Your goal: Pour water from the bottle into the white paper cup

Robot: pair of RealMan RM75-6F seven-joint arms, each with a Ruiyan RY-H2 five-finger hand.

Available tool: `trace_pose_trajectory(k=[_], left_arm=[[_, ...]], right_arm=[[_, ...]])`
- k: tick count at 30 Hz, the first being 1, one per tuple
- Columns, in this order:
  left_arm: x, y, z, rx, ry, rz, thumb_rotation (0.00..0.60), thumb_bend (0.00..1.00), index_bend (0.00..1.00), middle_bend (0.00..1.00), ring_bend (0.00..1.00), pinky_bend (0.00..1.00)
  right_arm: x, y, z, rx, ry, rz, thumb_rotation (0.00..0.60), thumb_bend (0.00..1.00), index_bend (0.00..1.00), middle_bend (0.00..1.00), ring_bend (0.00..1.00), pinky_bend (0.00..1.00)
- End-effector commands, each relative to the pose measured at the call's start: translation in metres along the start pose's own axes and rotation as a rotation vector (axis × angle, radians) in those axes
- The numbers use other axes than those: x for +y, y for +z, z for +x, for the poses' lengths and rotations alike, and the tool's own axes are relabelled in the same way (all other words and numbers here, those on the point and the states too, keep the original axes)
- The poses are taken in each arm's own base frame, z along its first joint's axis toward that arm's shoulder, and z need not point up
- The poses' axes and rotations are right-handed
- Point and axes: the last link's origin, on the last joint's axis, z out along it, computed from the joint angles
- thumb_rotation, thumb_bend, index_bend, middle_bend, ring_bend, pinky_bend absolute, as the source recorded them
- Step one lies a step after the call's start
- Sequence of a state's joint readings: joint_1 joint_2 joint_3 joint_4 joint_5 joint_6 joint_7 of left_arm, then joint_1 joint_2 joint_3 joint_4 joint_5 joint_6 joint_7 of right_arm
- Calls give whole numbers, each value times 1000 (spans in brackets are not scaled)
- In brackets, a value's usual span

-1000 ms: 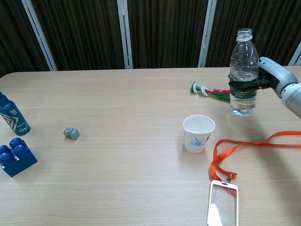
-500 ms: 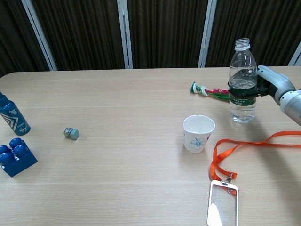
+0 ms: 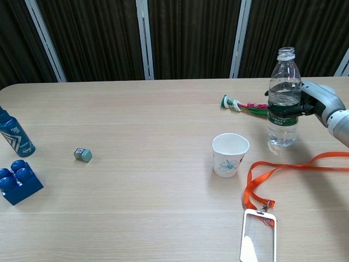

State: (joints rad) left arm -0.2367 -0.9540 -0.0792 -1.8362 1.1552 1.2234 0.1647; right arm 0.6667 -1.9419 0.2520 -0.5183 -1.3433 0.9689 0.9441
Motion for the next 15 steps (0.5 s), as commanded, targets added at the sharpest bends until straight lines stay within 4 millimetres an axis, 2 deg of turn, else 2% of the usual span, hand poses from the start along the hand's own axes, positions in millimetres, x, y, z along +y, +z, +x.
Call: trace_pose_trajectory(k=[1, 7, 15], left_arm=[[1, 0, -1, -2, 1, -2, 600, 41, 0, 0, 0, 0], [1, -1, -1, -1, 1, -3, 600, 43, 0, 0, 0, 0], [1, -2, -1, -2, 1, -7, 600, 43, 0, 0, 0, 0]], right_arm=[[1, -1, 0, 0, 4, 0, 600, 337, 301, 432, 413, 429], [5, -3, 2, -3, 28, -9, 600, 308, 268, 402, 382, 337], [12, -7, 5, 1, 47, -25, 600, 298, 250, 374, 347, 324]])
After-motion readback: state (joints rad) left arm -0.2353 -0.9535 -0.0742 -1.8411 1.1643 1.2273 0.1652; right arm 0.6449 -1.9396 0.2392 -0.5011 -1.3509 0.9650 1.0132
